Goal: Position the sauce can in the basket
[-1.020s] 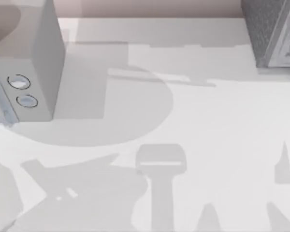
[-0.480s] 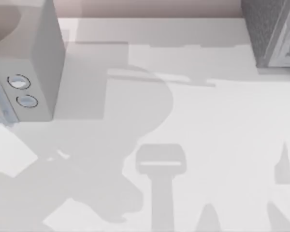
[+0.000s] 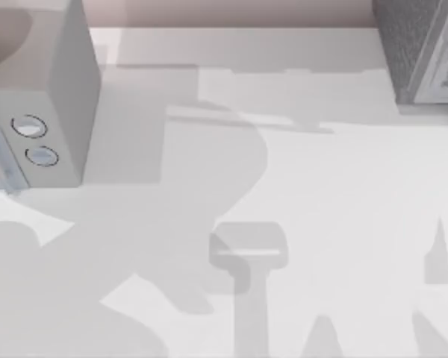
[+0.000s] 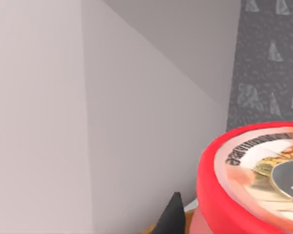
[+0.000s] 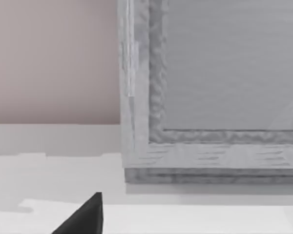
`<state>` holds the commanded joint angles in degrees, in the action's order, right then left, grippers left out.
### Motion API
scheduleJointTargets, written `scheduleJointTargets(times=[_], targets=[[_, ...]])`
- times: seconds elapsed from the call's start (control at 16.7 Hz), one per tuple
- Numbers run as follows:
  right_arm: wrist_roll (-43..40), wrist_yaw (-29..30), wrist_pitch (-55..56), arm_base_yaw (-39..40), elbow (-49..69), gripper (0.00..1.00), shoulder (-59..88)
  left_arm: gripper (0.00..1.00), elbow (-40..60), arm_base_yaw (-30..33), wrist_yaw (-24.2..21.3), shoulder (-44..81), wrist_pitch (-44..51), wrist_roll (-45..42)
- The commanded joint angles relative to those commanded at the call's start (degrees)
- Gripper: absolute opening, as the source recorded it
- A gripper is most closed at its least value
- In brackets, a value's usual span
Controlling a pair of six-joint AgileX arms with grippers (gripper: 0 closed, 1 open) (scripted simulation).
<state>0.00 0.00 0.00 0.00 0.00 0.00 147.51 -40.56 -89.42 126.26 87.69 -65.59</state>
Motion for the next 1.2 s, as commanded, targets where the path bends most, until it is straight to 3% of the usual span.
scheduleJointTargets(times=[0.24, 0.72, 0.96, 1.2], targets=[[0.0, 0.0, 0.0, 0.0, 0.0, 1.00, 0.0, 0.00, 7.0, 1.6, -0.5, 3.2, 5.9, -2.8], [0.0, 0.0, 0.0, 0.0, 0.0, 1.00, 0.0, 0.00, 7.3, 1.7, -0.9, 3.5, 5.9, -2.6], [0.0, 0.0, 0.0, 0.0, 0.0, 1.00, 0.0, 0.00, 1.5, 3.0, -3.5, 2.7, -1.9, 3.5], [0.0, 0.0, 0.0, 0.0, 0.0, 1.00, 0.0, 0.00, -8.7, 4.1, -5.0, -0.4, -17.4, 13.6]])
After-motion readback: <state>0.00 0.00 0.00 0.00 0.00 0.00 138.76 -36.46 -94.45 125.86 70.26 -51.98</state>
